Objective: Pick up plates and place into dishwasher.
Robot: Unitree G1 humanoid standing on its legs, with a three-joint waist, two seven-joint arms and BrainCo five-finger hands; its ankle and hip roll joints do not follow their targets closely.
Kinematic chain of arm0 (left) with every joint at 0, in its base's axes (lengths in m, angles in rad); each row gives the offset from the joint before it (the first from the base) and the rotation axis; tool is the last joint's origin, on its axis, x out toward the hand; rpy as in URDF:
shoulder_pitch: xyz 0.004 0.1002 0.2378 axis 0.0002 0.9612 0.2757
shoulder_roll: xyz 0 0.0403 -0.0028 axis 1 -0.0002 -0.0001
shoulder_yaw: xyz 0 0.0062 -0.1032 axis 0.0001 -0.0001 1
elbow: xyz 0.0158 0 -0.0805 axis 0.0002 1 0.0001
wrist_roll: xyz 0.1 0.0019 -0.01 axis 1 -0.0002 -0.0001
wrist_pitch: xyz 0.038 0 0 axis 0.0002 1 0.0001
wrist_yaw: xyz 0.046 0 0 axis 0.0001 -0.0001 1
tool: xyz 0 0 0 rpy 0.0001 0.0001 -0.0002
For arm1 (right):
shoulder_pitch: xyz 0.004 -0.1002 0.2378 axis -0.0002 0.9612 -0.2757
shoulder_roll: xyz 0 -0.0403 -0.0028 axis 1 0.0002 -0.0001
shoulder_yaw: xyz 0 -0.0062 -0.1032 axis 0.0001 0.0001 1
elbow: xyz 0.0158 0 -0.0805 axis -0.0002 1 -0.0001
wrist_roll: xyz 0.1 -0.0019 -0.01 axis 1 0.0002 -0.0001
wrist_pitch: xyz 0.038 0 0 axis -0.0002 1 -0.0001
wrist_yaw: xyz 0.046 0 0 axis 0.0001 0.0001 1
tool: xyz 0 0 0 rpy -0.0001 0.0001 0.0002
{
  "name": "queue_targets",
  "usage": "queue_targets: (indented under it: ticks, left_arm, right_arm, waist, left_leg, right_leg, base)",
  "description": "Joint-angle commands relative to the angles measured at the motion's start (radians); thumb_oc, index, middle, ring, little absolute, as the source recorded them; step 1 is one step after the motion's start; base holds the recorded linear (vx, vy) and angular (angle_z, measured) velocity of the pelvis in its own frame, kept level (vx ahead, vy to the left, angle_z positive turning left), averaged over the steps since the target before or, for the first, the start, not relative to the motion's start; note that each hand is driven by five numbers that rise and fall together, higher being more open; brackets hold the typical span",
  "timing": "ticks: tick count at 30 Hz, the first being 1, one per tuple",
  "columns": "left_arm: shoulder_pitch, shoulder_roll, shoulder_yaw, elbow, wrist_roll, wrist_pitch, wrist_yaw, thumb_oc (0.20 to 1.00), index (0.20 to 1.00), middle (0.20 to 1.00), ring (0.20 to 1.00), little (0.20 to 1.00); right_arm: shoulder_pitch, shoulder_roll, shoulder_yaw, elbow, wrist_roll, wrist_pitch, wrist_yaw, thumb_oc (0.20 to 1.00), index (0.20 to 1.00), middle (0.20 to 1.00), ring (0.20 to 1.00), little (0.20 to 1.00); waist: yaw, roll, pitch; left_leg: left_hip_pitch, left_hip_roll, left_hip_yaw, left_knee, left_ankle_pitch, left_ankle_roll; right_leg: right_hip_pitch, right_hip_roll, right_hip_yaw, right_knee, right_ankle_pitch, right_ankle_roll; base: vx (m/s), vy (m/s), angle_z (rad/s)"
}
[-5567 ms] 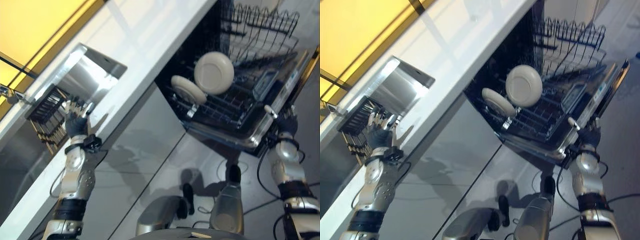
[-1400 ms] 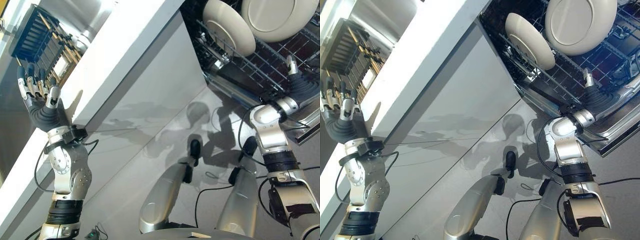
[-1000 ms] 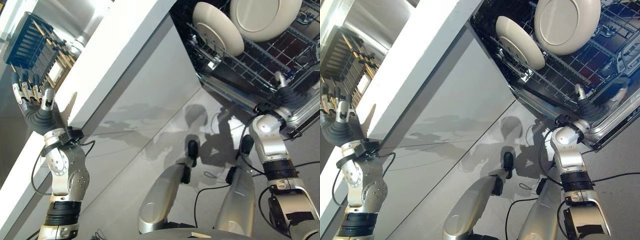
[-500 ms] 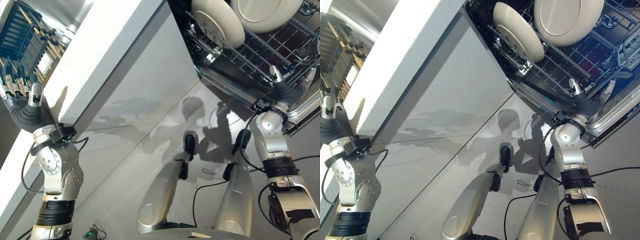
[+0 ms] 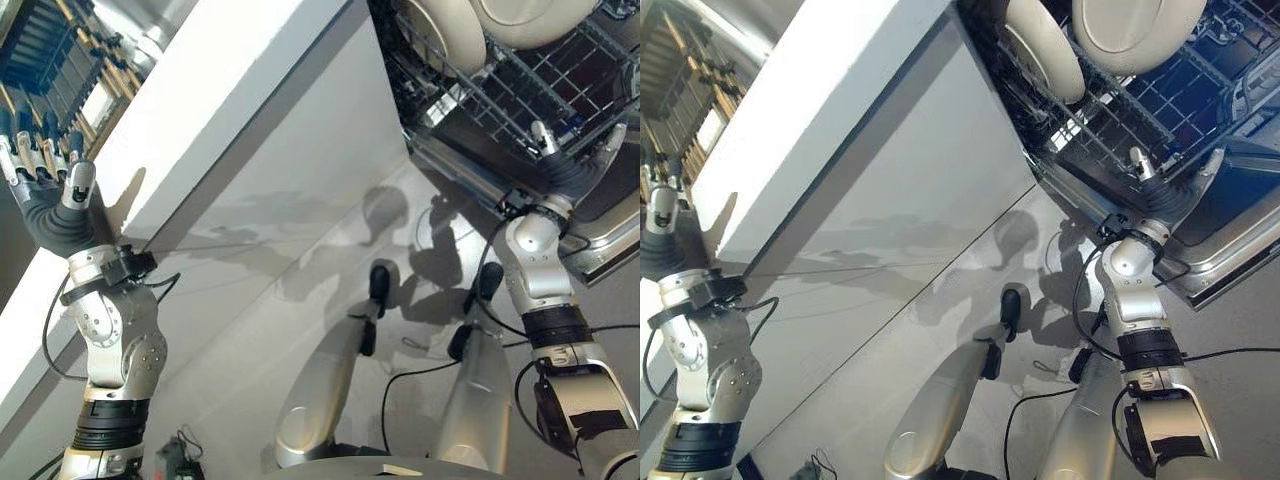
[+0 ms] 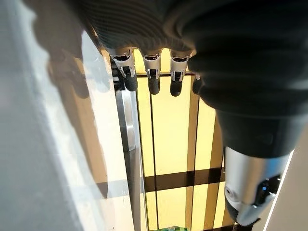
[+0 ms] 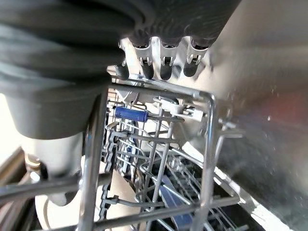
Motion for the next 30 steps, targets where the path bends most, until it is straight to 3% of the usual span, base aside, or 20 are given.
queue_targets:
  ticks: [1,8,14,19,25,30]
  left_arm:
    - [0.105,-0.045,-0.133,0.074,-0.096,0.093,-0.021,1.000,1.000,1.000,1.000,1.000]
    - [0.188,-0.011,-0.096,0.070,-0.157,0.155,-0.155,1.000,1.000,1.000,1.000,1.000]
    - [0.237,0.002,-0.050,0.063,-0.186,0.206,-0.199,1.000,1.000,1.000,1.000,1.000]
    - [0.276,0.003,-0.015,0.065,-0.202,0.240,-0.237,1.000,1.000,1.000,1.000,1.000]
    - [0.308,0.011,0.002,0.058,-0.209,0.235,-0.277,1.000,1.000,1.000,1.000,1.000]
    - [0.315,0.018,0.009,0.043,-0.219,0.228,-0.300,1.000,1.000,1.000,1.000,1.000]
  right_arm:
    - [-0.175,-0.028,0.136,-0.044,-0.135,0.009,0.072,1.000,1.000,1.000,1.000,1.000]
    - [-0.329,-0.117,0.099,0.090,-0.076,0.017,0.075,1.000,1.000,1.000,1.000,1.000]
    - [-0.416,-0.174,0.108,0.178,-0.040,0.032,0.105,1.000,1.000,1.000,1.000,1.000]
    - [-0.468,-0.236,0.122,0.245,0.009,0.023,0.130,1.000,1.000,1.000,1.000,1.000]
    - [-0.482,-0.266,0.118,0.256,0.077,-0.013,0.176,1.000,1.000,1.000,1.000,1.000]
    - [-0.473,-0.266,0.122,0.214,0.111,-0.070,0.302,1.000,1.000,1.000,1.000,1.000]
  waist:
    - [0.107,0.028,0.070]
    - [0.216,0.046,0.070]
    - [0.272,0.049,0.070]
    - [0.293,0.052,0.070]
    - [0.295,0.056,0.070]
    - [0.281,0.055,0.070]
  left_leg:
    - [-0.065,-0.007,0.023,0.061,0.007,-0.018]
    - [-0.073,-0.036,-0.004,0.159,-0.019,-0.008]
    - [-0.054,-0.068,-0.026,0.203,-0.030,0.003]
    - [-0.035,-0.086,-0.035,0.217,-0.031,0.007]
    - [-0.012,-0.092,-0.045,0.201,-0.024,0.004]
    - [0.017,-0.081,-0.051,0.156,-0.010,0.001]
  right_leg:
    - [-0.035,-0.081,0.016,0.095,-0.078,0.073]
    - [-0.020,-0.171,-0.051,0.286,-0.152,0.059]
    - [0.006,-0.218,-0.081,0.399,-0.200,0.057]
    - [0.031,-0.240,-0.092,0.449,-0.227,0.057]
    - [0.058,-0.234,-0.095,0.446,-0.235,0.061]
    - [0.092,-0.207,-0.103,0.381,-0.219,0.068]
  base:
    - [-0.01,-0.003,0.25]
    - [-0.02,-0.041,0.42]
    - [-0.02,-0.014,0.34]
    - [-0.02,-0.029,0.25]
    - [-0.03,-0.065,0.11]
    - [-0.05,-0.082,0.06]
